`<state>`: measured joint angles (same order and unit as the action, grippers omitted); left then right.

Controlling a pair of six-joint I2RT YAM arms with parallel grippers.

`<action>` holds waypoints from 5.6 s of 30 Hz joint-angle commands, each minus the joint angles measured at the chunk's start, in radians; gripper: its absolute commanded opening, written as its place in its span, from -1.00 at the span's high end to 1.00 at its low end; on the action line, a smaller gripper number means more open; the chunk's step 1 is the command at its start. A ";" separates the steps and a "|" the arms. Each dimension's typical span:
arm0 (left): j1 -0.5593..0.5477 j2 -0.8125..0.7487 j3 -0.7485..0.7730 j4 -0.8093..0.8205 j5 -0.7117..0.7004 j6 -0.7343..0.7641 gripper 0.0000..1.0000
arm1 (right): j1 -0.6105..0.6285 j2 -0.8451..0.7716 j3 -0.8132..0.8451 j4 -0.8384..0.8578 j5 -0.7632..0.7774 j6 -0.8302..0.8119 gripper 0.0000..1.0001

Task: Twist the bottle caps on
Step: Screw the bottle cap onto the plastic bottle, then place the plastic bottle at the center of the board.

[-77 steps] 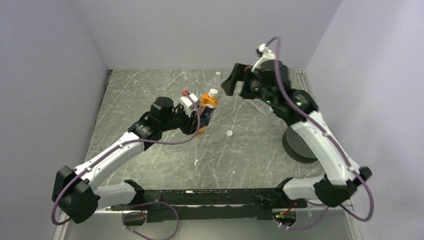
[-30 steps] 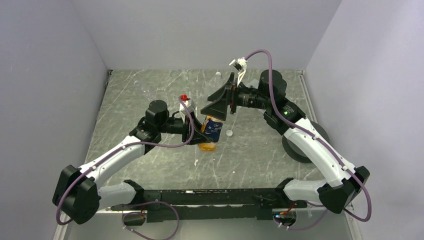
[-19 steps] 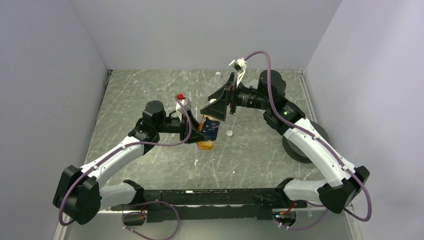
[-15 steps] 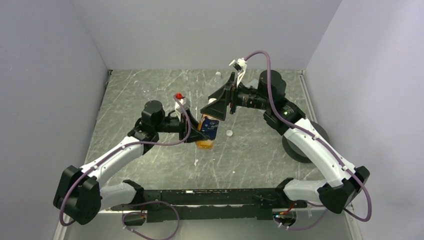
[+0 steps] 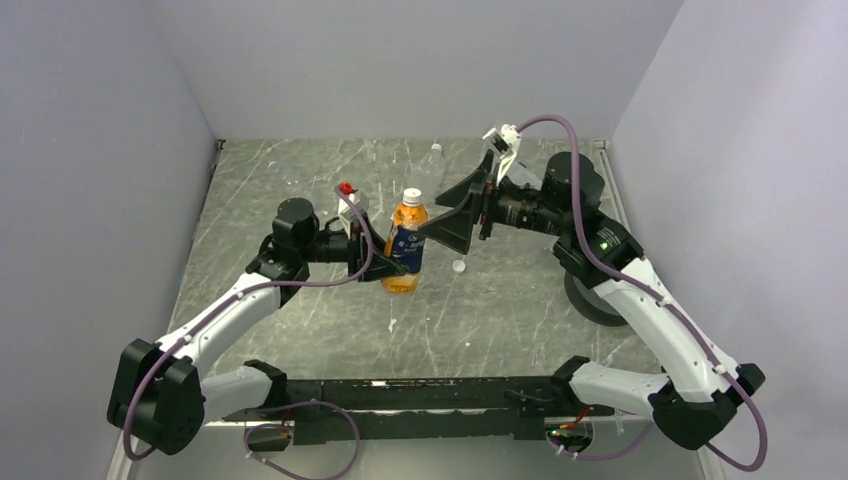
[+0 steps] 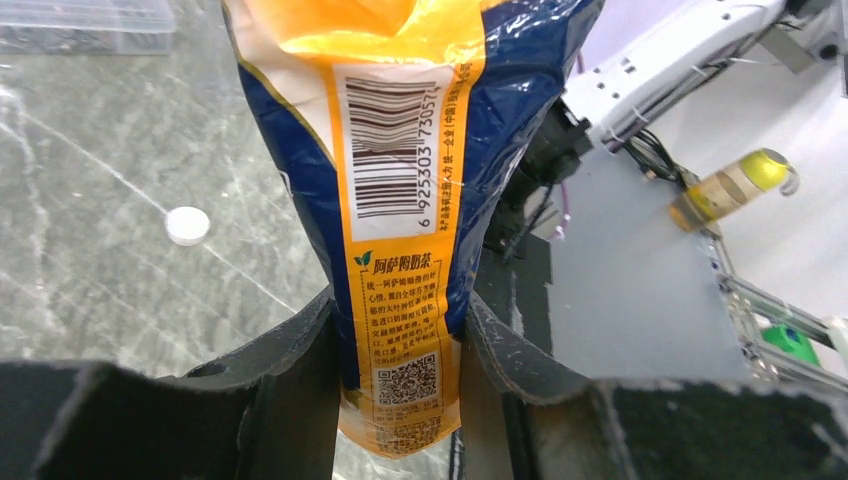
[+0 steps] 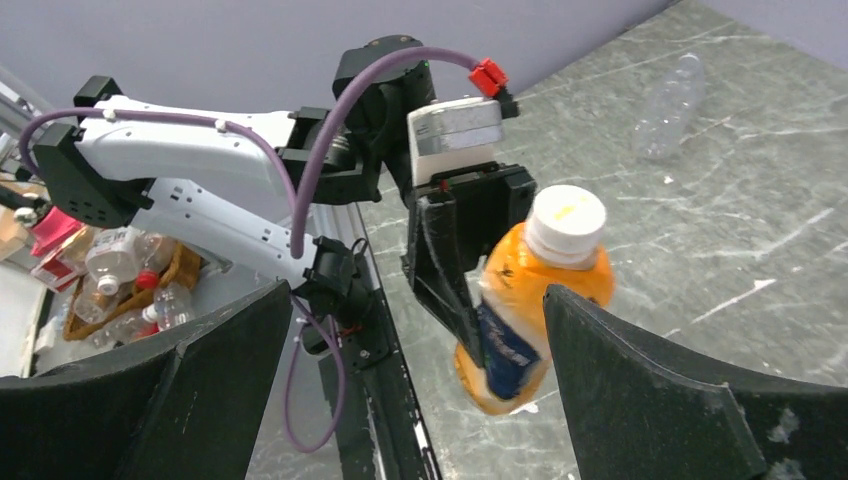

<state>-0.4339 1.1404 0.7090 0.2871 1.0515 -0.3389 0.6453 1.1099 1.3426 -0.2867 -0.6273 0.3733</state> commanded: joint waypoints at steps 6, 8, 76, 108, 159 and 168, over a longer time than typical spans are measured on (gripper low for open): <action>0.003 -0.094 0.155 -0.375 0.341 0.290 1.00 | -0.038 0.015 0.105 -0.169 0.078 -0.104 -0.86; 0.003 -0.096 0.171 -0.416 0.367 0.315 1.00 | -0.041 0.025 0.110 -0.156 0.028 -0.107 -0.80; -0.079 -0.051 0.141 -0.342 0.293 0.218 1.00 | 0.093 0.107 0.206 -0.166 0.050 -0.045 1.00; -0.197 -0.070 0.153 -0.386 -0.693 0.409 1.00 | 0.164 0.343 0.545 -0.606 0.794 0.054 -0.99; -0.092 -0.099 0.248 -0.469 -0.802 0.181 -0.99 | -0.148 0.287 -0.010 -0.279 1.040 -0.059 0.42; -0.026 -0.042 0.296 -0.554 -0.749 0.111 -0.99 | -0.204 0.368 -0.079 -0.124 1.020 -0.109 0.40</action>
<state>-0.4664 1.0847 0.9546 -0.2413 0.2626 -0.1898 0.4538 1.4483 1.2545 -0.5289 0.3695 0.3016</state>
